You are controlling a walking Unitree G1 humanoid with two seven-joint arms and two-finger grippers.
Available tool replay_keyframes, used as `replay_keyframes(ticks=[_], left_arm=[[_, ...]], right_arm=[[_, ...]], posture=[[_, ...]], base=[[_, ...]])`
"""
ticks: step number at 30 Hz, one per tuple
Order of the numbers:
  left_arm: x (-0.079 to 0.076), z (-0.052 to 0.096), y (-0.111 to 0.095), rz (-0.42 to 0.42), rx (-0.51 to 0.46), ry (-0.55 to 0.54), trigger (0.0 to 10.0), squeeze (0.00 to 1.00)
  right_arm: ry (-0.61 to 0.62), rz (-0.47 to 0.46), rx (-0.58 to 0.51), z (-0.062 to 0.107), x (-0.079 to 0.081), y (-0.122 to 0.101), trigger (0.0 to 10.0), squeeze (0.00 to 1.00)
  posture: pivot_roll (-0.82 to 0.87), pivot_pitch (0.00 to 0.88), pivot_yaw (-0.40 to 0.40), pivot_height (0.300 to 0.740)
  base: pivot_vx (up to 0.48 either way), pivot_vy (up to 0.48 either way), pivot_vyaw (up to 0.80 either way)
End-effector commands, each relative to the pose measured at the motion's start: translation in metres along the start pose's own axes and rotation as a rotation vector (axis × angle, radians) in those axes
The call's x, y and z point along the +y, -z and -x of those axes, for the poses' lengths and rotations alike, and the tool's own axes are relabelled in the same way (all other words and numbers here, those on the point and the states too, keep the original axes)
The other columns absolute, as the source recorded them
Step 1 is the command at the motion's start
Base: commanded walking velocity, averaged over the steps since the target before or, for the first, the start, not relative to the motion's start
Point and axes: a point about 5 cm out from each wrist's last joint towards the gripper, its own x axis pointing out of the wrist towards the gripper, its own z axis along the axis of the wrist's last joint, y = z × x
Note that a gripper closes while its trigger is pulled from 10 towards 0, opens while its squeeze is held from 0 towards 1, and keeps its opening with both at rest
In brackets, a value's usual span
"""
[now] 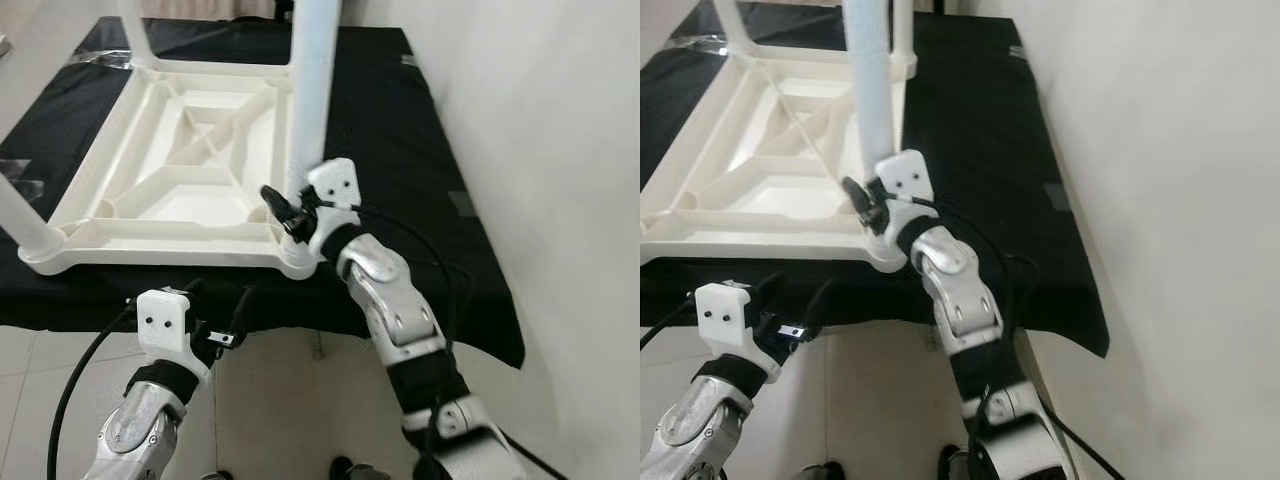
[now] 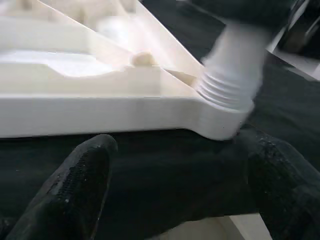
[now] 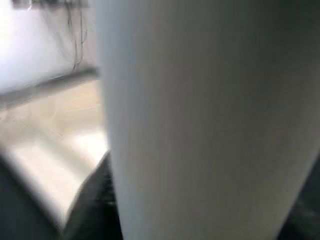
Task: Building children table
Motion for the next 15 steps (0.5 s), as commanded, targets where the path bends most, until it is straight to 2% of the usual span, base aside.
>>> replay_keyframes(ticks=[1,3,4,5,6,7,9,11,13,15], left_arm=[[0.001,0.002,0.007,-0.010,0.030,-0.005,10.0,0.00],[0.001,0.002,0.008,-0.009,0.030,-0.005,10.0,0.00],[0.001,0.002,0.008,-0.009,0.030,-0.005,10.0,0.00],[0.000,0.001,0.008,-0.007,0.030,-0.004,10.0,0.00],[0.000,0.001,0.008,-0.007,0.030,-0.004,10.0,0.00],[0.000,0.001,0.009,-0.006,0.030,-0.003,10.0,0.00],[-0.001,0.001,0.010,-0.004,0.030,-0.002,10.0,0.00],[-0.001,0.001,0.010,-0.004,0.030,-0.002,10.0,0.00],[-0.001,0.002,0.009,-0.002,0.029,-0.002,10.0,0.00],[-0.001,0.002,0.009,-0.001,0.029,-0.002,10.0,0.00]], right_arm=[[-0.093,-0.046,0.028,-0.003,0.001,0.007,10.0,1.00],[-0.192,-0.046,-0.044,-0.002,-0.006,-0.010,10.0,0.98],[-0.192,-0.046,-0.044,-0.002,-0.006,-0.010,10.0,0.98],[-0.292,-0.027,-0.079,0.000,-0.012,-0.022,10.0,0.47],[-0.292,-0.027,-0.079,0.000,-0.012,-0.022,10.0,0.47],[-0.379,-0.004,-0.099,0.002,-0.018,-0.032,10.0,0.00],[-0.515,0.041,-0.104,0.005,-0.030,-0.043,10.0,0.00],[-0.515,0.041,-0.104,0.005,-0.030,-0.043,10.0,0.00],[-0.610,0.057,-0.081,0.006,-0.038,-0.047,10.0,0.00],[-0.639,0.057,-0.070,0.006,-0.041,-0.047,10.0,0.00]], posture=[[0.08,0.259,-0.091,0.740],[0.08,0.253,-0.093,0.740],[0.08,0.253,-0.093,0.740],[0.08,0.245,-0.098,0.740],[0.08,0.245,-0.098,0.740],[0.08,0.245,-0.098,0.740],[0.08,0.231,-0.098,0.740],[0.08,0.231,-0.098,0.740],[0.09,0.237,-0.093,0.740],[0.09,0.239,-0.093,0.740]], base=[[0.000,0.000,0.00],[0.000,0.000,0.00],[0.000,0.000,0.00],[0.000,0.000,0.00],[0.000,0.000,0.00],[0.000,0.000,0.00],[0.000,0.000,0.00],[0.000,0.000,0.00],[0.000,0.000,0.00],[0.000,0.000,0.00]])
